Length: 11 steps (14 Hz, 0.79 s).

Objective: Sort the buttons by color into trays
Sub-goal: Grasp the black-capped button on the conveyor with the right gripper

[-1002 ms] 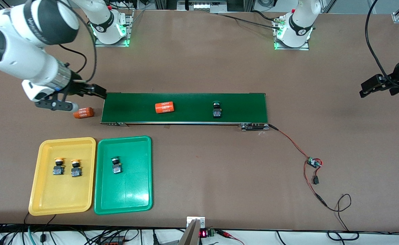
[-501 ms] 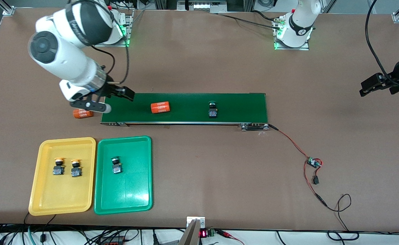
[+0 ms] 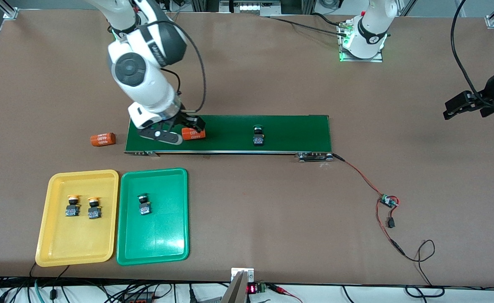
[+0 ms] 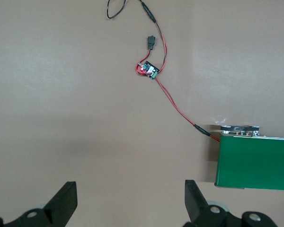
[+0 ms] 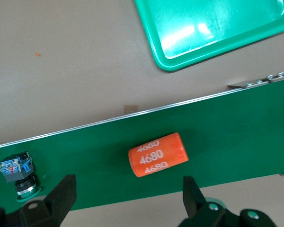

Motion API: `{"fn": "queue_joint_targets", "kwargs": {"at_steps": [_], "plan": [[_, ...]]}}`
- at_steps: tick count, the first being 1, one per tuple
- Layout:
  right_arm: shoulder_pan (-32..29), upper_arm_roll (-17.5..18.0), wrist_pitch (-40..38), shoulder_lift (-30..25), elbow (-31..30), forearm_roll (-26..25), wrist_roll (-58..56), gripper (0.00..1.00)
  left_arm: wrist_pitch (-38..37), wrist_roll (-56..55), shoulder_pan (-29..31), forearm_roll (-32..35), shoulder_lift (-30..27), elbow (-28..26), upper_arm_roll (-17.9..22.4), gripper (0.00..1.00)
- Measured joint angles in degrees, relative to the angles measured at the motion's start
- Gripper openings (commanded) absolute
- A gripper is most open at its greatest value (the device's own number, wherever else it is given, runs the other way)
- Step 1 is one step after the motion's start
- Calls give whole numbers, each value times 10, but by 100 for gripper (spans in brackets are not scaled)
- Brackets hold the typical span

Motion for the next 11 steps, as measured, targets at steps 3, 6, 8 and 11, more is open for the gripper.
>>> {"fn": "queue_joint_targets", "kwargs": {"at_steps": [3,6,8,11], "plan": [[36,0,34,22,0,-30,68,100,0,0,1,0,0,0,1,100],[52,0,71,42,0,-31,83,100,0,0,1,0,0,0,1,100],[58,0,90,57,0,-31,90,100,0,0,1,0,0,0,1,100],[60,-1,101,68,2,-31,92,100,0,0,1,0,0,0,1,100]]}}
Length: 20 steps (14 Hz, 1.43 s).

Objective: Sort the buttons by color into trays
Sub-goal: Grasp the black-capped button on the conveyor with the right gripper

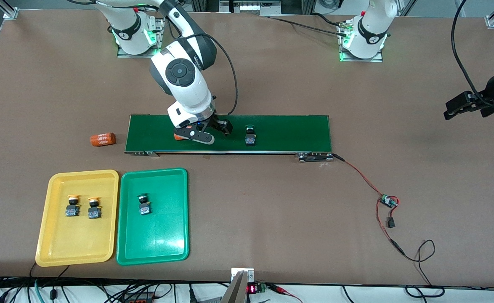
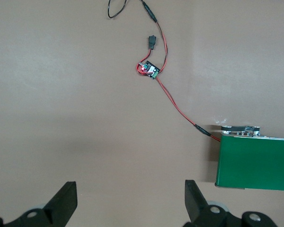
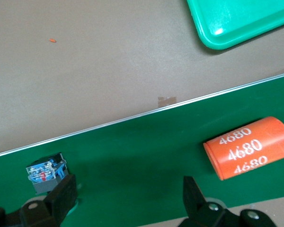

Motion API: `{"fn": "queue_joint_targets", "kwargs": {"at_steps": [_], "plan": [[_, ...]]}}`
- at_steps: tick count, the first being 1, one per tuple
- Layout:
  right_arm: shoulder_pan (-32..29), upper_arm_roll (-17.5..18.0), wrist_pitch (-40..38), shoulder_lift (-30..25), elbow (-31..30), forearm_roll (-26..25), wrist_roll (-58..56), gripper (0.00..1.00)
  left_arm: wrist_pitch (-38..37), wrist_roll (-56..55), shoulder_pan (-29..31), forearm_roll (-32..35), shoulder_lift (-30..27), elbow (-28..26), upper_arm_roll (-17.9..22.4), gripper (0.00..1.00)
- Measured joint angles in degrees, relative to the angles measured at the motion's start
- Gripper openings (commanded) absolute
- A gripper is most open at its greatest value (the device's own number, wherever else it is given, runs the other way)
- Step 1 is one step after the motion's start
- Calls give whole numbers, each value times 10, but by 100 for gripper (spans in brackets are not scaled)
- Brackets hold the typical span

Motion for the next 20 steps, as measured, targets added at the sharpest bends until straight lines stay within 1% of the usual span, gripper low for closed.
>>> {"fn": "queue_joint_targets", "kwargs": {"at_steps": [3,5,7,8,9,10,13,14,18,20], "plan": [[3,-1,4,8,7,0,4,100,-1,0,0,0,-1,0,2,100],[13,-1,5,18,14,0,24,100,-21,0,1,0,-8,8,2,100],[25,-1,6,29,21,0,36,100,-80,1,0,0,-28,50,-5,100],[31,-1,6,34,22,0,37,100,-95,1,-1,0,-36,67,-13,100],[37,-1,6,39,23,-1,37,100,-98,1,-2,0,-35,72,-21,100],[44,-1,7,45,25,-6,37,100,-94,0,-4,0,-23,72,-25,100],[56,-1,10,71,33,-71,31,100,-73,0,1,-4,36,85,-21,100],[58,-1,11,79,34,-83,19,100,-72,0,6,-4,46,92,-20,100],[59,-2,13,88,40,-88,-22,100,-74,2,54,-7,49,111,-17,100],[59,-2,13,88,41,-88,-24,100,-75,2,60,-7,45,113,-17,100]]}}
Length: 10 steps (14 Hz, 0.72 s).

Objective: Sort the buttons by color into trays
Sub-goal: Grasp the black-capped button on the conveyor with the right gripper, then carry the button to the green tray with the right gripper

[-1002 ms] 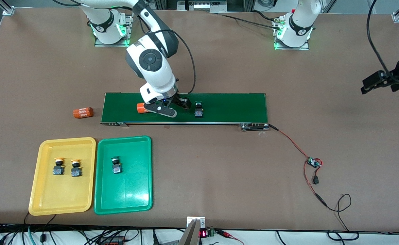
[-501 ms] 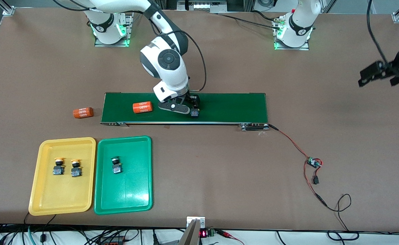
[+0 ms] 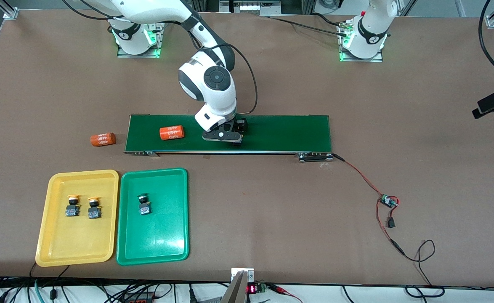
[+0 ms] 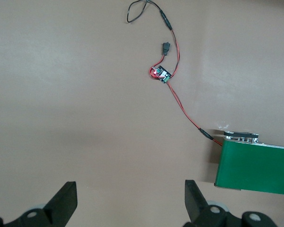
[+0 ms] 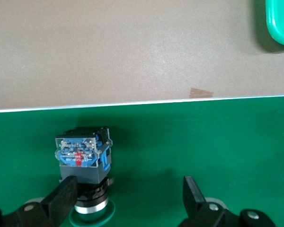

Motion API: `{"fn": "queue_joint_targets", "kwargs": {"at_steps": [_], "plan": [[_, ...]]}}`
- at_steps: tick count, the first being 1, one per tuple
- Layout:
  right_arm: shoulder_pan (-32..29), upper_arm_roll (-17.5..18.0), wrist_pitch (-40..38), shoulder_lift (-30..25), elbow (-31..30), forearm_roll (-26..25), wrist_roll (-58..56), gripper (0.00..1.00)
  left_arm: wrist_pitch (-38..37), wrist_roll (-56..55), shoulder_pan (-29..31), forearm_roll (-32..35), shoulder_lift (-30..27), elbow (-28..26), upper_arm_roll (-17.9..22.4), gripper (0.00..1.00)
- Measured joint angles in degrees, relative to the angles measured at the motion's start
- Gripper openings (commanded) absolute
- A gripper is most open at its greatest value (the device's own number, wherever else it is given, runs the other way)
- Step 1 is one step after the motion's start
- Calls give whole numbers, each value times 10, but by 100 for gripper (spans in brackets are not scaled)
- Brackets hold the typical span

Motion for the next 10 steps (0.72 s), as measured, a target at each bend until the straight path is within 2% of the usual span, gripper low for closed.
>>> {"fn": "queue_joint_targets", "kwargs": {"at_steps": [7,10], "plan": [[0,-3,0,2,0,0,0,100,-1,0,-4,-2,0,0,-12,100],[0,-4,0,11,0,0,0,100,-1,0,-32,-2,0,0,-4,100]]}}
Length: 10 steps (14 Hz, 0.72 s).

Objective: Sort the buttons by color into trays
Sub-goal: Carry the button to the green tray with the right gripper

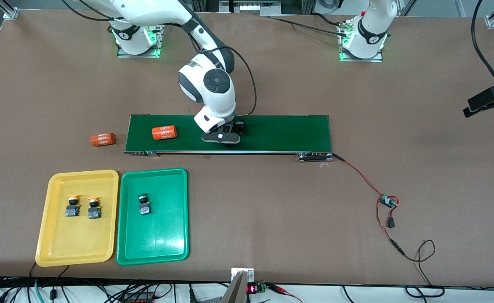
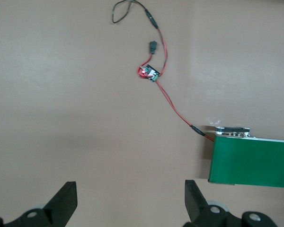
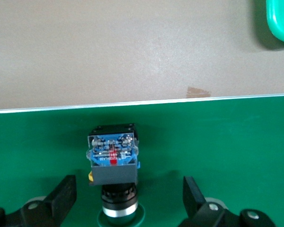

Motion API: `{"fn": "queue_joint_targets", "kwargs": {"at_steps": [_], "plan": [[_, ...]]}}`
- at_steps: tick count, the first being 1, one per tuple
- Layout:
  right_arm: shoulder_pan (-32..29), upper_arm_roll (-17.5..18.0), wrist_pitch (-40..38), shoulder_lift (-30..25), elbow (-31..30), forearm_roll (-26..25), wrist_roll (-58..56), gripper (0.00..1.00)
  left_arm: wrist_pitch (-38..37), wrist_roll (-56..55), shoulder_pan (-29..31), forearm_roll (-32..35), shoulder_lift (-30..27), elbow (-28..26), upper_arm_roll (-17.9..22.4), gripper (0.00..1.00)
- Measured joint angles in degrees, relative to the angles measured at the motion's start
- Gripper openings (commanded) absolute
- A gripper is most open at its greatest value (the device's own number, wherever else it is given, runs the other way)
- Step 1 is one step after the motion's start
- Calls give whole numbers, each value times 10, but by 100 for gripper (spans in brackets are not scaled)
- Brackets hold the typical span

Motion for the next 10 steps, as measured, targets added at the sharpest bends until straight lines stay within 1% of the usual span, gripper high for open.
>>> {"fn": "queue_joint_targets", "kwargs": {"at_steps": [1,2,3,4,5,7,10], "plan": [[0,0,0,3,0,0,0,87,0,0,-26,0,0,0,18,100],[0,0,0,4,0,0,0,63,-1,0,-52,0,0,0,39,100],[0,-1,0,4,0,0,-1,37,-1,0,-70,0,0,0,56,100],[0,-1,0,4,0,0,-4,21,-1,0,-77,0,0,0,67,100],[-1,-2,0,5,2,0,-8,7,-3,2,-78,0,-1,-1,75,100],[-2,-3,0,4,8,0,-13,0,-10,5,-78,0,-5,-2,83,100],[-3,-6,0,5,11,0,-13,0,-7,6,-78,0,-8,-3,85,100]]}}
